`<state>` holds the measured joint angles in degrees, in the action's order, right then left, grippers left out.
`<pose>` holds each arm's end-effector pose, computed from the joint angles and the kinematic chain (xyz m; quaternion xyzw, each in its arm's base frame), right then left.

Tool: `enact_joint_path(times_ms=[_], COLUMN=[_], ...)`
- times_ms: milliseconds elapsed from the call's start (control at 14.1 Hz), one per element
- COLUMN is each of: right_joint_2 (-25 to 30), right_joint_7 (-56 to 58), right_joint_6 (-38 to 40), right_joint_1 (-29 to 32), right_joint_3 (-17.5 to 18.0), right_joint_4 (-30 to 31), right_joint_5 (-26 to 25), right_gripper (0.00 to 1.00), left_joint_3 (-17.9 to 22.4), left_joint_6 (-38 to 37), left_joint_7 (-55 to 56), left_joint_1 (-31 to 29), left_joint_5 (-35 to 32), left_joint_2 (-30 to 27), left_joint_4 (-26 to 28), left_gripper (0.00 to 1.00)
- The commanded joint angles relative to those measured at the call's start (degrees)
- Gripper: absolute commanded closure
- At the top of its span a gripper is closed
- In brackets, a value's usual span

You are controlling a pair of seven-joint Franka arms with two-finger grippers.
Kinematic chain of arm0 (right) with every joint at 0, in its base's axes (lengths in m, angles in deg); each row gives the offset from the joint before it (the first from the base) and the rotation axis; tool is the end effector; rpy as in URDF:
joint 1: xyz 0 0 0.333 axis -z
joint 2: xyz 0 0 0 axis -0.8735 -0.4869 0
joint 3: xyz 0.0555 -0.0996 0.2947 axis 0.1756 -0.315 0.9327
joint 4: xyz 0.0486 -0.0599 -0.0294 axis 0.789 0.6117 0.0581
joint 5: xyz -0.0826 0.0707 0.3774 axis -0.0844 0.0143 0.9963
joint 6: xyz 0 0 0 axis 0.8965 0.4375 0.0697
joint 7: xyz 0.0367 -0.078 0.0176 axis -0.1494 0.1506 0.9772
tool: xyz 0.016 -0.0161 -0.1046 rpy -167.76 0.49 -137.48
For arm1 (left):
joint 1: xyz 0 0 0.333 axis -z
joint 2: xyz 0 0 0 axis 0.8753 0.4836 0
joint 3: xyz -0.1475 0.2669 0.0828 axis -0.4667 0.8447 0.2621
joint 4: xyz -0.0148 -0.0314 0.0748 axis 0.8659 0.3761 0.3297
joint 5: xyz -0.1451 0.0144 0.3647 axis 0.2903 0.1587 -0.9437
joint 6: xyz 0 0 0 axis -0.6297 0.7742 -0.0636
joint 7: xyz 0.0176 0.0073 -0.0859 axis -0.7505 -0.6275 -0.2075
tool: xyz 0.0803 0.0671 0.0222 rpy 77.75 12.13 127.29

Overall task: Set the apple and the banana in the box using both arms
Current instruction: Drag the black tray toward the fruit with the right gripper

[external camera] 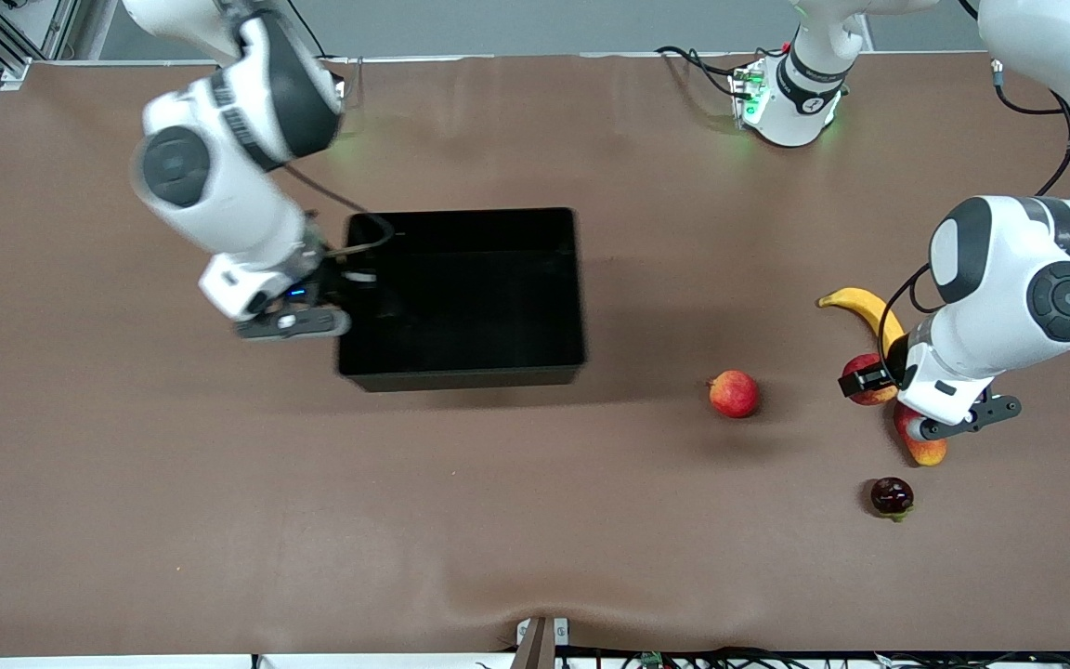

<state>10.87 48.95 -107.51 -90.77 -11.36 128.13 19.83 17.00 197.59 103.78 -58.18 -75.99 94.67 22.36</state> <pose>0.5393 0.2948 0.4461 -0.9980 -0.0021 0.0081 0.0633 0.6419 -0.0611 0.3845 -0.9900 -0.1379 0.0256 0.0131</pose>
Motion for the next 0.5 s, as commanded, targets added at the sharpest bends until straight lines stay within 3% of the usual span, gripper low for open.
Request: enact_joint_path(times_ms=[0,427], right_joint_2=[-4.2,-12.6], right_joint_7=[-9.9,-15.5], right_joint_6=[-4.0,-10.5], right_joint_1=[-6.9,-15.4], right_joint_3=[-1.0,-1.0], right_joint_4=[-2.3,-2.3], right_joint_5=[0.8,2.6], right_gripper=[1.00,1.00], left_joint_3=[-0.3,-0.2], left_joint_6=[-4.8,-8.8], left_joint_7=[1.8,8.7], left_joint_1=[0.8,6.1], left_joint_5=[-0.7,0.0], left_joint_2=[0.0,0.0], left_joint_4=[-4.4,-9.4], left_gripper=[1.00,1.00])
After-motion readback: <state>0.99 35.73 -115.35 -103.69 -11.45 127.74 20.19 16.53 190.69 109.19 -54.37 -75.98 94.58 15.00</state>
